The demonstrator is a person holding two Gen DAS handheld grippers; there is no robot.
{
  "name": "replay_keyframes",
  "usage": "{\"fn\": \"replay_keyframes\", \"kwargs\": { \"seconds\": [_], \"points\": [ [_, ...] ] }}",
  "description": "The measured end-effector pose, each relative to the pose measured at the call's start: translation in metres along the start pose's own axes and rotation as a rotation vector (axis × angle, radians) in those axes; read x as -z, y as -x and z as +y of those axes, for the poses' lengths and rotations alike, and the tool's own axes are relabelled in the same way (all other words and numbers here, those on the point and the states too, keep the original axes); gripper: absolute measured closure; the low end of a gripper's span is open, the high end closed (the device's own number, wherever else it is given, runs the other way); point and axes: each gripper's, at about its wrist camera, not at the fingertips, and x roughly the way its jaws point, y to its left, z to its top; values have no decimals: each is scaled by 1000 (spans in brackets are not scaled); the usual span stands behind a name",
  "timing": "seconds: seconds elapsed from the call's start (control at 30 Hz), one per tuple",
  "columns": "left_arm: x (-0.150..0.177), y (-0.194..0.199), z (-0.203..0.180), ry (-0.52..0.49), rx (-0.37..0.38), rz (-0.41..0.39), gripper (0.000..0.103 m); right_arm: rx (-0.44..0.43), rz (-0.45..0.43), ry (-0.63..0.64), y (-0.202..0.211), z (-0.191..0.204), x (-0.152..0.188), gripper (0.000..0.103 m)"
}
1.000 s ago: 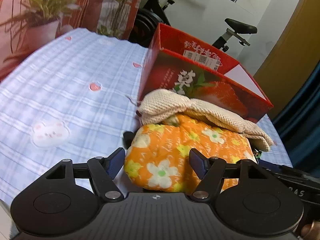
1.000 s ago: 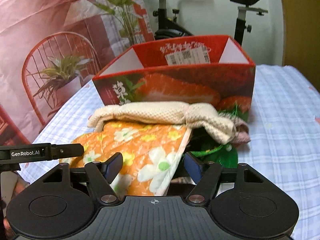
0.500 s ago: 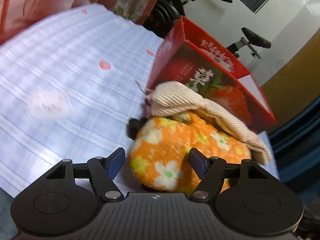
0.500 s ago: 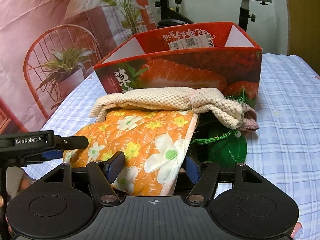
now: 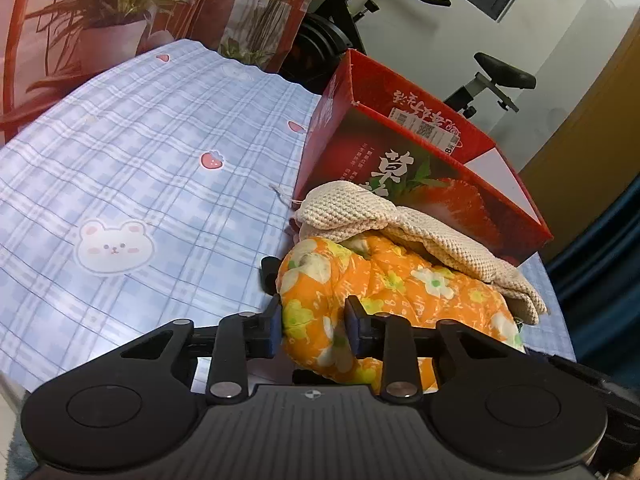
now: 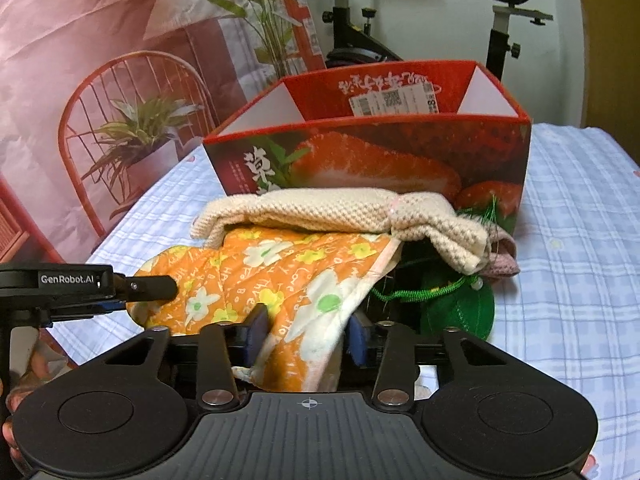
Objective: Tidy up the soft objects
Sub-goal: 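Lower both tools to the orange floral cloth and close both grippers on it, then lift the orange floral cloth with both grippers and carry it into the red box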
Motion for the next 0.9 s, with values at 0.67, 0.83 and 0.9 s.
{"fn": "replay_keyframes", "kwargs": {
  "seconds": [0.67, 0.83, 0.9],
  "points": [
    [-29, 72, -38, -126, 53, -226, 86, -65, -180, 122, 54, 13, -43, 94],
    [-44, 85, -52, -147, 74, -290, 86, -83, -240, 158, 71, 15, -66, 94],
    [-52, 85, -61, -164, 76, -306, 86, -89, -259, 169, 75, 15, -76, 94]
  ]
}}
